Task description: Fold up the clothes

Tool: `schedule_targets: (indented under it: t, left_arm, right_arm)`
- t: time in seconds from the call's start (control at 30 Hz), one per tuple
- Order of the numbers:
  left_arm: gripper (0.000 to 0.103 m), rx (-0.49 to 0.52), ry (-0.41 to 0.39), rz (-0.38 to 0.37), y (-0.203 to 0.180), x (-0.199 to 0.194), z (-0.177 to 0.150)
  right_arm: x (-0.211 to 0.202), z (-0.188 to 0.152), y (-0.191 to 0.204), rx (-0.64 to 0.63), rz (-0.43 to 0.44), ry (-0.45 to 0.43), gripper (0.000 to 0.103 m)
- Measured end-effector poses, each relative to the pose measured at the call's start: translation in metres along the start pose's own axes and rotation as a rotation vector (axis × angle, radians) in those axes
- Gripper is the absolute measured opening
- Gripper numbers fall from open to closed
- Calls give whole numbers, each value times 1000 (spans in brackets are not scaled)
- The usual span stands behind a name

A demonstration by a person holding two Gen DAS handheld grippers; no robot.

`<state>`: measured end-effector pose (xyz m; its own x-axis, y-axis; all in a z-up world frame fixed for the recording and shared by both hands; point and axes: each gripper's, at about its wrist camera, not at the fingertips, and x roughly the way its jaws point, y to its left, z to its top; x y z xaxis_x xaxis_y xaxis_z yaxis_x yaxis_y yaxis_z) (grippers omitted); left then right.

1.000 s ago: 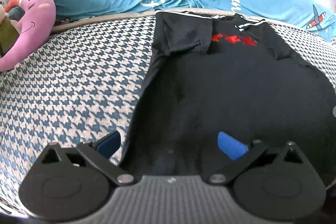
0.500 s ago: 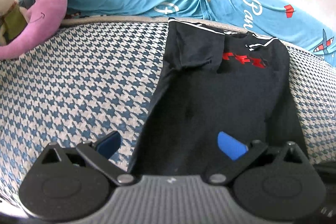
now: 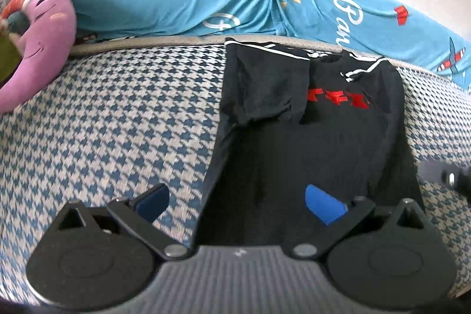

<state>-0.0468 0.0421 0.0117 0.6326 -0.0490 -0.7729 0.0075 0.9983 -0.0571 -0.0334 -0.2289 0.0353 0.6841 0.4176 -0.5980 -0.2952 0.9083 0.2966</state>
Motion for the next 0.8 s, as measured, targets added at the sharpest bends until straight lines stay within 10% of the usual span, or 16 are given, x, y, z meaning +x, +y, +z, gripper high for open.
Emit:
schedule_targets:
  t: [0.8]
  left_arm:
    - [103, -61, -38, 36, 12, 48, 63]
  right_arm:
    - [87, 81, -89, 198, -209, -144, 39]
